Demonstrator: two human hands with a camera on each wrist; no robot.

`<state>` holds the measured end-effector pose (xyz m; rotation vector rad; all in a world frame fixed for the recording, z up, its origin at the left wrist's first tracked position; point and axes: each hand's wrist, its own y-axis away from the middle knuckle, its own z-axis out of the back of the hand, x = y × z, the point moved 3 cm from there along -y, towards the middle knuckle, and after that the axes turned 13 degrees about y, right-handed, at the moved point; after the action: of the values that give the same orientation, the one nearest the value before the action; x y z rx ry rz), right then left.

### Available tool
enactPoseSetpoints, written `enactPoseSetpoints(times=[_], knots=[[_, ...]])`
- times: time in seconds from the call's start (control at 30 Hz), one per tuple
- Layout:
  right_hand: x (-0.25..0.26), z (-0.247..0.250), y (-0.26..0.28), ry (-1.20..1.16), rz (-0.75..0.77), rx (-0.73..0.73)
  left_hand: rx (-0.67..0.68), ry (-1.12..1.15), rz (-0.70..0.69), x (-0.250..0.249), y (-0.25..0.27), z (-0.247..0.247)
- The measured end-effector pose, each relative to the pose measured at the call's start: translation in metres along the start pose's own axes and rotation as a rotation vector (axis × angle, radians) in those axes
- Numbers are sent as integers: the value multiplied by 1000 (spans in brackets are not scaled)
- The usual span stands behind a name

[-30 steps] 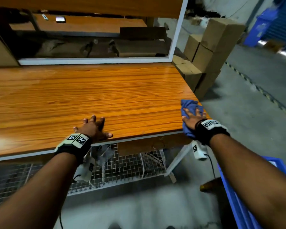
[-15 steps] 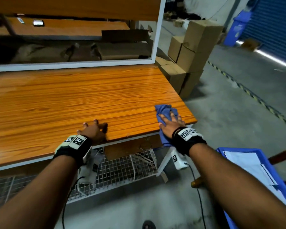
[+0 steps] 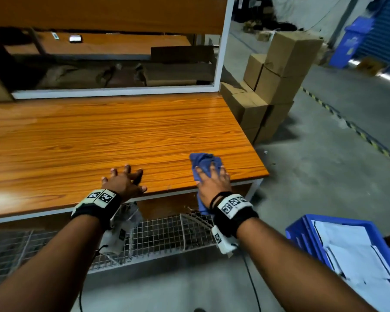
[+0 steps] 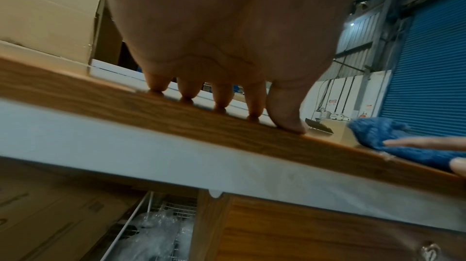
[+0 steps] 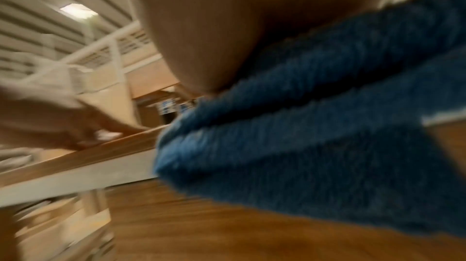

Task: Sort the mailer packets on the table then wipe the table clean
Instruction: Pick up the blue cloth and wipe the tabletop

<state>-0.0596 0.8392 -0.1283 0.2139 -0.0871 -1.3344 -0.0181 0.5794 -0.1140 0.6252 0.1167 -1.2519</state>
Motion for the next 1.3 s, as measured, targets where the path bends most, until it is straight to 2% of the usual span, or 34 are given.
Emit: enactPoseSetpoints(times=[0.07, 0.23, 0.3, 0.33, 0.4, 0.47, 0.53, 0.63, 0.73, 0.87, 1.0, 1.1, 1.2, 1.3], knots=[[19, 4, -8, 14, 119, 23, -18, 0, -3, 0, 2, -2], [34, 24, -40, -55, 99, 198, -20, 2, 19, 2, 9, -4], [40, 35, -47, -94, 144, 253, -22, 4, 29, 1, 10, -5], [41, 44, -47, -171, 194, 251, -35, 6, 37, 0, 10, -6], [34, 64, -48, -437, 259, 135, -52, 8, 66, -3, 10, -6], [12, 77, -51, -603, 145, -2, -80, 53, 66, -8, 9, -6], [-10, 74, -53, -503, -24, -60, -142, 92, 65, -19, 10, -6], [-16, 61, -47, -308, -95, 73, -213, 93, 92, -47, 11, -16], [-2, 56, -41, -254, -80, 101, -225, 128, 123, -78, 10, -29], [18, 55, -43, -257, -54, 106, -256, 362, 162, -85, 3, -35], [46, 55, -38, -266, 48, 120, -294, 645, 226, -66, 7, -27], [80, 54, -32, -321, 150, 119, -339, 864, 288, -30, 15, -17], [117, 55, -31, -447, 261, 142, -433, 1129, 285, 19, 26, -5], [159, 59, -32, -638, 302, 169, -503, 1400, 268, 61, 46, 19]])
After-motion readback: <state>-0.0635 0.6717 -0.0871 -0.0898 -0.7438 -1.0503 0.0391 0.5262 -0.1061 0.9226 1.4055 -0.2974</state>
